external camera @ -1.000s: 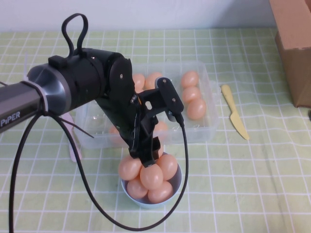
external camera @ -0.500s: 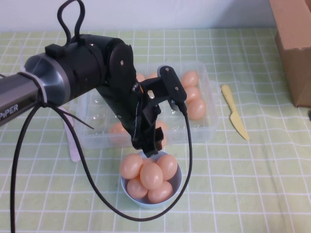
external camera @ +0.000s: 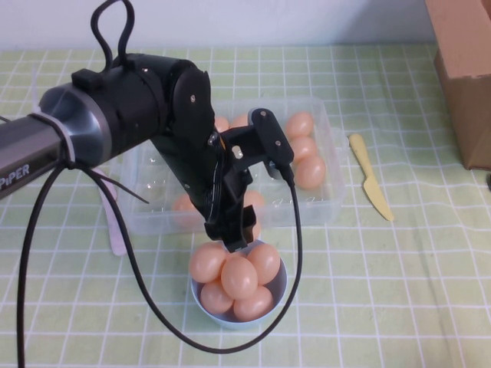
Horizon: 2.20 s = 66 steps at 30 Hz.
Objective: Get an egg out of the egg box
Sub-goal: Place the egg in the bowl
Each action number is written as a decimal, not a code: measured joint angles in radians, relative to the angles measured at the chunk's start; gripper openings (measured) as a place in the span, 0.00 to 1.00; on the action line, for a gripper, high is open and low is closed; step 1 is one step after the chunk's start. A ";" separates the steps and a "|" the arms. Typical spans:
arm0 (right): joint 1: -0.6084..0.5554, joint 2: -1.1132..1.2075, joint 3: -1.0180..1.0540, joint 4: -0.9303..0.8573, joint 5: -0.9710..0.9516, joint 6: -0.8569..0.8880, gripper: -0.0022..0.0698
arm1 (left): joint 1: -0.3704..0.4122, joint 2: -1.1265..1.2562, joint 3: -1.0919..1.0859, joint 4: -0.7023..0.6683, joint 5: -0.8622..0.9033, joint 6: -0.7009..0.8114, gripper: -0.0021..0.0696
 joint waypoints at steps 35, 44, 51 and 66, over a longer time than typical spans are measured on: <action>0.000 0.000 0.000 0.000 0.000 0.000 0.01 | 0.000 0.044 0.000 -0.013 0.002 0.000 0.52; 0.000 0.000 0.000 0.000 0.000 0.000 0.01 | 0.000 0.050 0.000 -0.021 0.006 0.000 0.70; 0.000 0.000 0.000 0.000 0.000 0.000 0.01 | 0.000 0.050 0.000 -0.021 0.008 0.000 0.77; 0.000 0.000 0.000 0.000 0.000 0.000 0.01 | 0.000 -0.042 0.000 0.008 0.006 0.000 0.78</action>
